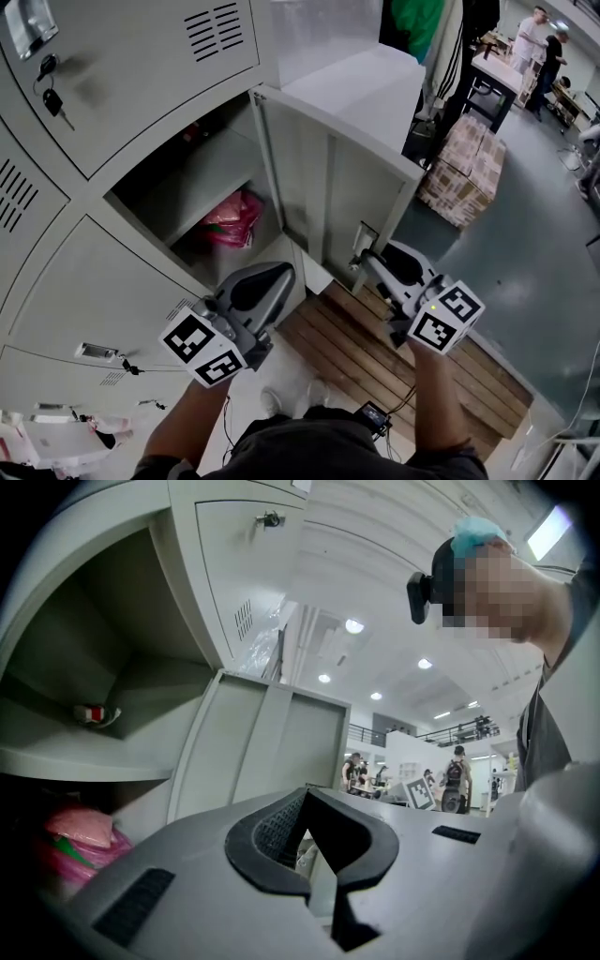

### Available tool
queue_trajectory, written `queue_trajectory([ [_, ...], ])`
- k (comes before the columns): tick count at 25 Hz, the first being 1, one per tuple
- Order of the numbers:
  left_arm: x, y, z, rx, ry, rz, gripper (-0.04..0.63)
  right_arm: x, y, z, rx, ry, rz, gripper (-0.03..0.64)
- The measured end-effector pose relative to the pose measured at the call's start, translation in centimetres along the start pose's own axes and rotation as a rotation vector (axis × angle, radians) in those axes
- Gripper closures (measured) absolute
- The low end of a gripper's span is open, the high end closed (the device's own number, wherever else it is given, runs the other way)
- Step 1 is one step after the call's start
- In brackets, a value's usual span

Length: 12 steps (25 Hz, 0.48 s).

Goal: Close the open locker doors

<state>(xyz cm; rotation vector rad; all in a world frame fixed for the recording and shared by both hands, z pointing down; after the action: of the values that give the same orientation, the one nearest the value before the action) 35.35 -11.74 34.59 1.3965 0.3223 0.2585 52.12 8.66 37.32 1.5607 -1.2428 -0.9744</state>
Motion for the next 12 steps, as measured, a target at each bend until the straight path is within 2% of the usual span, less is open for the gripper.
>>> queue_trajectory([
  [12, -4.0, -0.4, -0.2, 0.003, -0.006, -0.002, 0.586, 0.9, 1.2, 3.8, -0.007, -0.014, 0.017, 0.491],
])
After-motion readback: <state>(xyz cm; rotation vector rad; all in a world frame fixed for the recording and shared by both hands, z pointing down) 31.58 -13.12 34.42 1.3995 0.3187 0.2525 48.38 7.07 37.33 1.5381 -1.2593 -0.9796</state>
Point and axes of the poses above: the fingertips, and each gripper's own axes: x forward along the fingers, z to its left, y out of its underside, the point moved 9 cm from there along -x, backward along the fingers, and after that the axes turned 3 degrees about x, right-handed, at the moved point
